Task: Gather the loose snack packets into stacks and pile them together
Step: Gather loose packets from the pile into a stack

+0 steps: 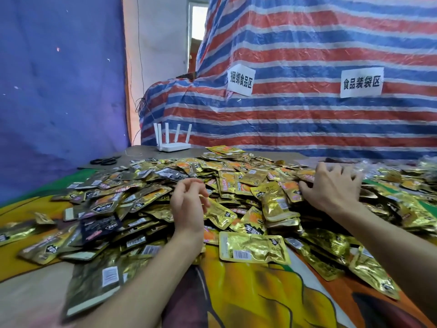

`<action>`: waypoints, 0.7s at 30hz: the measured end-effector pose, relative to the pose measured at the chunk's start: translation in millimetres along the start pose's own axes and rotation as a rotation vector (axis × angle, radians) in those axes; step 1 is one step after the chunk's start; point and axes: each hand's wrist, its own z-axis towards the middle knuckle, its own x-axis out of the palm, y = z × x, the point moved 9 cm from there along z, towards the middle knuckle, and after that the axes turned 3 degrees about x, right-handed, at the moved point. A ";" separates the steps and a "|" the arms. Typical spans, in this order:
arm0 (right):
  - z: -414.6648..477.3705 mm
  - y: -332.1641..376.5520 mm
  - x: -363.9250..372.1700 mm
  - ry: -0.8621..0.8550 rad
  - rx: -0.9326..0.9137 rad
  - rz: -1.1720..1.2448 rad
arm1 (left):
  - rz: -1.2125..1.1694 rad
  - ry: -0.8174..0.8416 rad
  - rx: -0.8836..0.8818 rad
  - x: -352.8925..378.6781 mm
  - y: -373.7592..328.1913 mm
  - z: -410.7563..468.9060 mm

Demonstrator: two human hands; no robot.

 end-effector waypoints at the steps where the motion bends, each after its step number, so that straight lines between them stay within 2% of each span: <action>1: -2.4 0.6 -3.4 -0.010 0.003 -0.002 | 0.019 0.028 0.022 3.3 -3.2 -1.2; 4: -16.2 18.5 -29.1 -0.118 -0.100 0.144 | 0.150 0.128 0.144 14.6 -17.4 -3.5; 6: -36.2 48.8 -44.4 -0.087 -0.331 0.360 | 0.296 0.238 0.246 25.5 -25.9 -6.8; 8: -65.4 86.7 -40.0 0.198 -0.609 0.498 | 0.376 0.336 0.302 32.9 -30.0 -11.5; 10: -97.0 114.7 -21.1 0.498 -0.783 0.410 | 0.450 0.375 0.324 34.3 -35.0 -12.5; 11: -106.3 122.4 -10.7 0.577 -0.825 0.326 | 0.522 0.392 0.331 35.3 -38.2 -11.5; 13: -112.0 129.4 7.2 0.677 -0.821 0.215 | 0.742 0.488 0.310 39.5 -42.7 -8.5; 16: -106.0 130.1 22.1 0.784 -0.746 0.155 | 1.127 0.757 0.167 32.8 -40.6 -2.0; 19: -101.8 132.2 23.5 0.797 -0.769 0.061 | 1.453 1.074 -0.031 -5.7 -34.8 -3.1; 21: -101.0 133.9 21.6 0.792 -0.783 0.016 | 1.541 1.184 -0.095 -31.0 -33.0 -5.7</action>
